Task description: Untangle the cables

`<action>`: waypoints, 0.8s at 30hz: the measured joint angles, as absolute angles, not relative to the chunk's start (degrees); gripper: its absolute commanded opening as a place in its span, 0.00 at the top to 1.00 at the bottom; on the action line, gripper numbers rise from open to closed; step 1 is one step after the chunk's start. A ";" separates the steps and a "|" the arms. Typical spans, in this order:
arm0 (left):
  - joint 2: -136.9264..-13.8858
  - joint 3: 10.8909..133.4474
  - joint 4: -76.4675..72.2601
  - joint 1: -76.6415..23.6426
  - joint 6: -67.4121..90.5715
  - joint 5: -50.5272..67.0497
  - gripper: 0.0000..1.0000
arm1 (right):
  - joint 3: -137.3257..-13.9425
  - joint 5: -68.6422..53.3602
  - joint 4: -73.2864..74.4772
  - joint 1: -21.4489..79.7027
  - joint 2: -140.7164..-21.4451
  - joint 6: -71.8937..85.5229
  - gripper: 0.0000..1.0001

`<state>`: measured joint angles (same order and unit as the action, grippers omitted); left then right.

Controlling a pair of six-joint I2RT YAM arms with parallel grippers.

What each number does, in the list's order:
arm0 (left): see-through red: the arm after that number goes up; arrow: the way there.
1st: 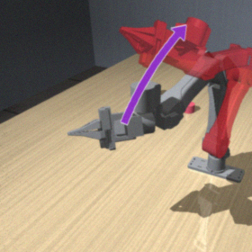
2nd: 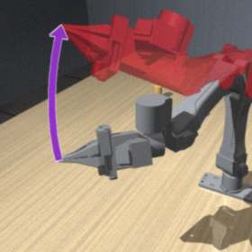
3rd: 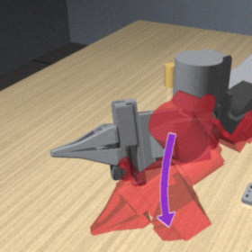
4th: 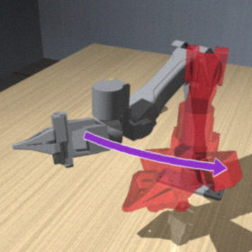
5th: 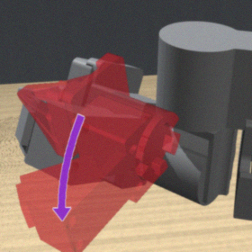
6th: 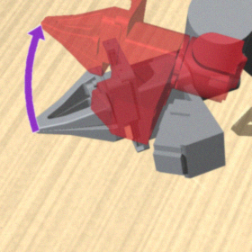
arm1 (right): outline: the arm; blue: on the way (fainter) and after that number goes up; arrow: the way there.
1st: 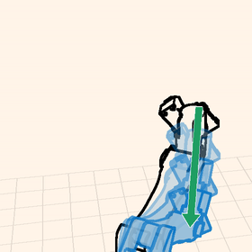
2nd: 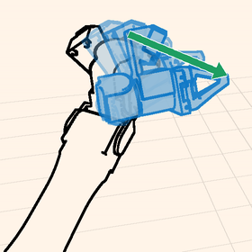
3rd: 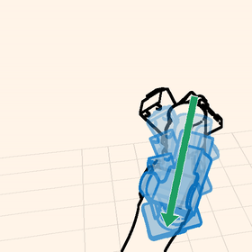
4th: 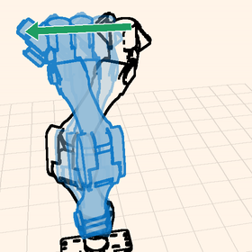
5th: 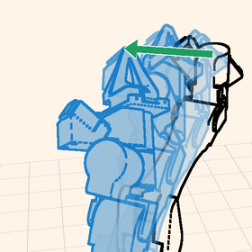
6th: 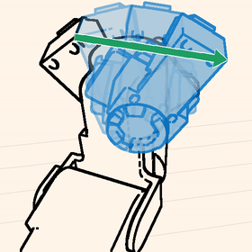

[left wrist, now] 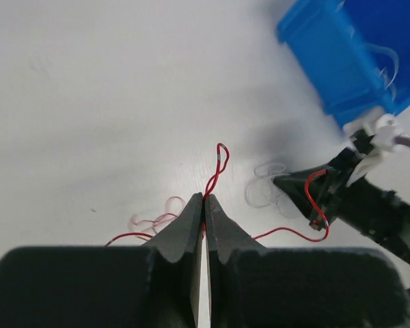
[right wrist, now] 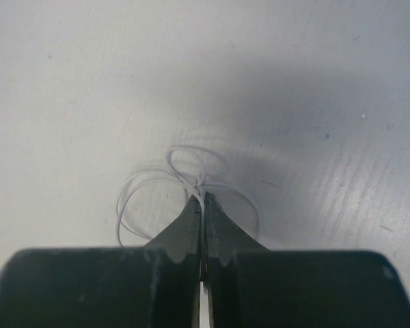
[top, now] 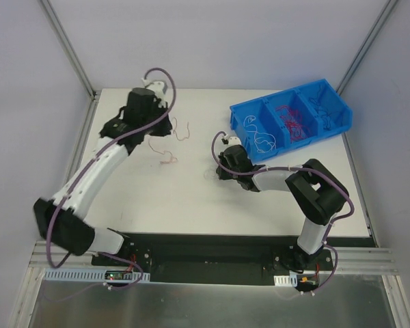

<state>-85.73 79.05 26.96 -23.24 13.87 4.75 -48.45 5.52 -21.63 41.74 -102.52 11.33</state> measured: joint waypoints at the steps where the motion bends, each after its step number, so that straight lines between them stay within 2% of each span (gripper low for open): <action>1: -81.08 78.94 26.76 -23.22 13.85 2.31 1.00 | -48.45 5.72 -21.45 41.74 -102.52 11.44 1.00; 4: -70.08 79.02 25.82 -23.22 13.89 -2.72 1.00 | -48.53 6.02 -21.17 41.74 -102.52 11.79 0.95; 8: -62.67 80.09 25.78 -23.22 14.55 -4.97 1.00 | -48.53 5.96 -21.23 41.76 -102.50 11.92 0.70; 13: -64.12 81.87 26.04 -23.22 18.31 -1.76 1.00 | -46.65 3.66 -21.50 41.76 -99.81 10.90 0.42; 18: -68.64 82.76 26.74 -23.22 20.97 6.09 1.00 | -45.45 -0.34 -15.07 42.30 -86.76 10.11 0.15; 20: -70.19 83.40 26.70 -23.22 21.65 10.41 1.00 | -44.56 -1.78 -14.24 43.22 -78.91 9.76 0.10; 24: -71.70 83.55 25.89 -23.22 22.72 16.71 1.00 | -41.89 -5.13 -14.37 44.21 -65.89 10.00 0.09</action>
<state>-71.70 83.55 25.89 -23.22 22.72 16.71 -41.89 -5.13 -14.37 44.21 -65.89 10.00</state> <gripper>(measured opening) 0.003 0.902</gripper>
